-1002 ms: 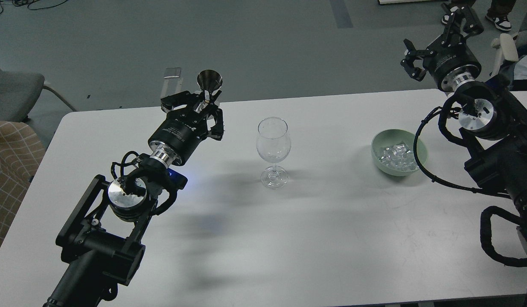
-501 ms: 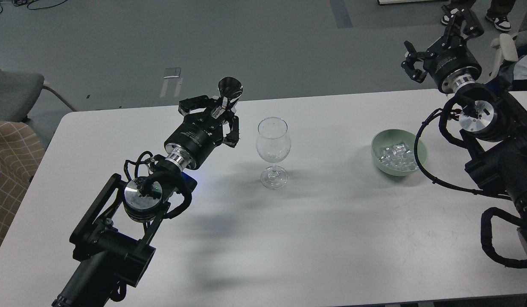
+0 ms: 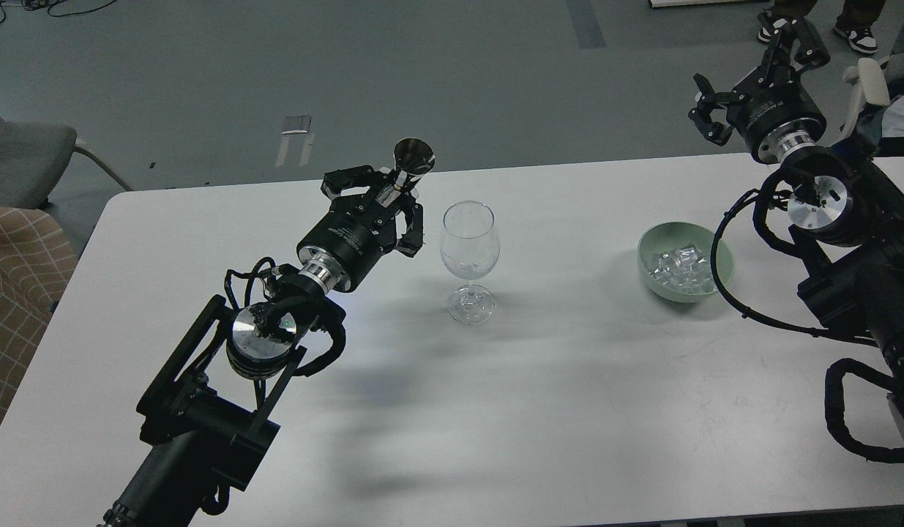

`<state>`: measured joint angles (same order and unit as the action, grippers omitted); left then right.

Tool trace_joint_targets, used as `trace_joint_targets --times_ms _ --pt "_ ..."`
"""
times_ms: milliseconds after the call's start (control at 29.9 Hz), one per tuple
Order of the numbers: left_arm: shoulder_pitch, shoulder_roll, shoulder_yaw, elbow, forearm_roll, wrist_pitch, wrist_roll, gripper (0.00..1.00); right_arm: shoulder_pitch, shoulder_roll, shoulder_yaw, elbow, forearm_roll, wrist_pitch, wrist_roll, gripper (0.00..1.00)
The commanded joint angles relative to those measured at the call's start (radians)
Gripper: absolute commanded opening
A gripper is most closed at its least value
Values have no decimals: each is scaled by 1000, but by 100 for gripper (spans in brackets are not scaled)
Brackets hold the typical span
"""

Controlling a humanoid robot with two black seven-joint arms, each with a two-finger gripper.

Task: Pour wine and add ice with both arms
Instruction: 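Lift the jigger with the left gripper and carry it toward the wine glass, then tilt the jigger over the wine glass rim with the left gripper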

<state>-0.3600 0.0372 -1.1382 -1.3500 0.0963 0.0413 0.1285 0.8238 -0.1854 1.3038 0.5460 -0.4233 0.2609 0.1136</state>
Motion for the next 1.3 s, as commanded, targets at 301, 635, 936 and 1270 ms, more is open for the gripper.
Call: trace_joint_targets --times_ms 301,635,936,1270 --pt "0 -3 3 0 82 -6 0 0 0 1 0 8 0 0 0 100" --pt "-8 1 5 -1 114 -8 2 0 0 1 0 8 0 0 0 100" --pt "-17 -7 5 -3 169 -5 0 0 0 1 2 8 0 0 0 100" --pt "-37 4 6 -1 204 -8 0 0 0 1 2 8 0 0 -2 100"
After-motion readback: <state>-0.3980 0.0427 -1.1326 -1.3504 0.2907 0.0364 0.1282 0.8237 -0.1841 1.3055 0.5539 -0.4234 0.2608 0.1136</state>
